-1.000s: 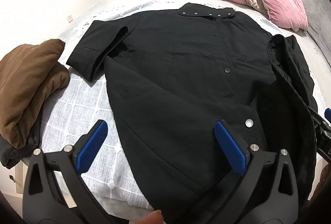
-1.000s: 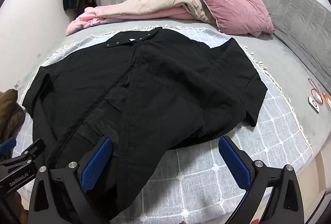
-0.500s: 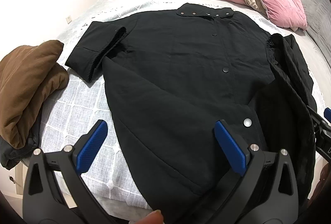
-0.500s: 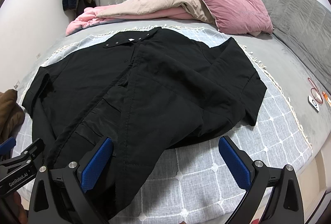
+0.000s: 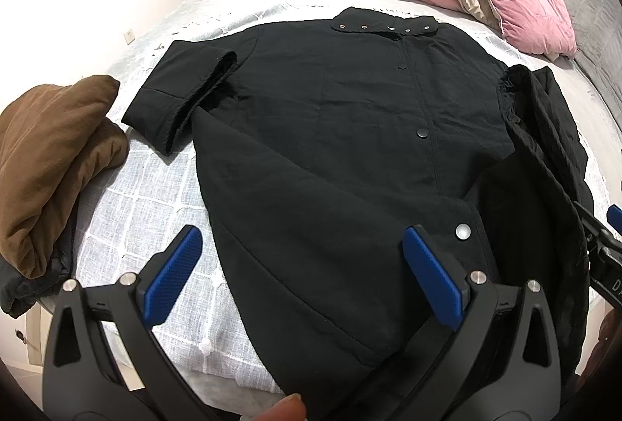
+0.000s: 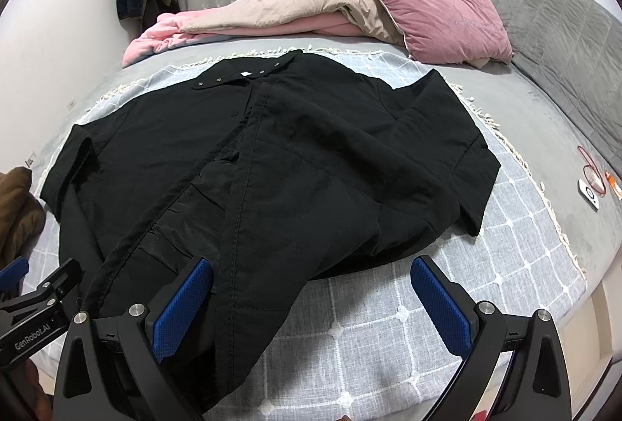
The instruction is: Fold large clothes
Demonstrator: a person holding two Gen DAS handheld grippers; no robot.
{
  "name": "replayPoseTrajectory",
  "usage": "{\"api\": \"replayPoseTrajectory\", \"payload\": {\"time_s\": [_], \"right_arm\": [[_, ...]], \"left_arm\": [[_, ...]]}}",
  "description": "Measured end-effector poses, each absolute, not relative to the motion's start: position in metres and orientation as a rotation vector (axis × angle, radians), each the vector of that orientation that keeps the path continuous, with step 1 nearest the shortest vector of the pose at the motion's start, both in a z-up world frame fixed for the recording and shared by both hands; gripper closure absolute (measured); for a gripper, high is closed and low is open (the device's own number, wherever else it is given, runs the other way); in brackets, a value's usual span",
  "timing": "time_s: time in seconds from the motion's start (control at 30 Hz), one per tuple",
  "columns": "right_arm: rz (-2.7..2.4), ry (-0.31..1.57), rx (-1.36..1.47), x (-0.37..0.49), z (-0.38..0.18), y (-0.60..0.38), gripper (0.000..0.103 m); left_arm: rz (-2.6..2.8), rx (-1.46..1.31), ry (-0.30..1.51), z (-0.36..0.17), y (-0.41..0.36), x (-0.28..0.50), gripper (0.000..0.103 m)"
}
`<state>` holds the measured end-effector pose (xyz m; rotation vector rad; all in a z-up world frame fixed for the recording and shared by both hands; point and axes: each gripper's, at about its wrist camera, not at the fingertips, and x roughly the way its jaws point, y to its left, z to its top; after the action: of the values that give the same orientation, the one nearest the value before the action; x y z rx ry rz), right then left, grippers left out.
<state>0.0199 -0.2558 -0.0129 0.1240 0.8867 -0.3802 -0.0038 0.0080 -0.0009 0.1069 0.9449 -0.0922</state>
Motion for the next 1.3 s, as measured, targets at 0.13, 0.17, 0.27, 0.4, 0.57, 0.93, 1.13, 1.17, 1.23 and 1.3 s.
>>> {"api": "replayPoseTrajectory", "payload": {"time_s": [0.13, 0.17, 0.27, 0.4, 0.57, 0.93, 1.13, 1.17, 1.23, 1.3], "right_arm": [[-0.382, 0.886, 0.124, 0.0200, -0.0135, -0.2563, 0.000], [-0.382, 0.887, 0.124, 0.0199, -0.0136, -0.2572, 0.000], [-0.383, 0.887, 0.124, 0.0193, -0.0139, -0.2581, 0.000], [-0.383, 0.887, 0.123, 0.0191, -0.0139, -0.2589, 0.000], [-0.383, 0.887, 0.123, 0.0189, -0.0142, -0.2593, 0.000], [-0.384, 0.887, 0.121, 0.0186, -0.0148, -0.2594, 0.000], [-0.386, 0.887, 0.120, 0.0183, -0.0152, -0.2597, 0.000], [-0.386, 0.887, 0.120, 0.0181, -0.0155, -0.2601, 0.000], [-0.386, 0.887, 0.120, 0.0180, -0.0158, -0.2600, 0.000], [-0.386, 0.888, 0.120, 0.0179, -0.0159, -0.2604, 0.000]], "left_arm": [[-0.092, 0.106, 0.945, -0.0010, 0.0079, -0.0040, 0.001], [-0.092, 0.106, 0.944, -0.0007, 0.0076, -0.0042, 0.000], [-0.093, 0.108, 0.945, -0.0008, 0.0076, -0.0038, 0.000], [-0.093, 0.109, 0.946, -0.0011, 0.0077, -0.0031, 0.000], [-0.092, 0.110, 0.946, -0.0013, 0.0076, -0.0031, 0.000], [-0.092, 0.109, 0.946, -0.0014, 0.0075, -0.0032, 0.000], [-0.092, 0.109, 0.946, -0.0015, 0.0076, -0.0032, 0.000], [-0.092, 0.110, 0.946, -0.0016, 0.0072, -0.0031, 0.000], [-0.092, 0.109, 0.946, -0.0015, 0.0077, -0.0032, 0.000], [-0.092, 0.108, 0.946, -0.0015, 0.0076, -0.0032, 0.000]]}}
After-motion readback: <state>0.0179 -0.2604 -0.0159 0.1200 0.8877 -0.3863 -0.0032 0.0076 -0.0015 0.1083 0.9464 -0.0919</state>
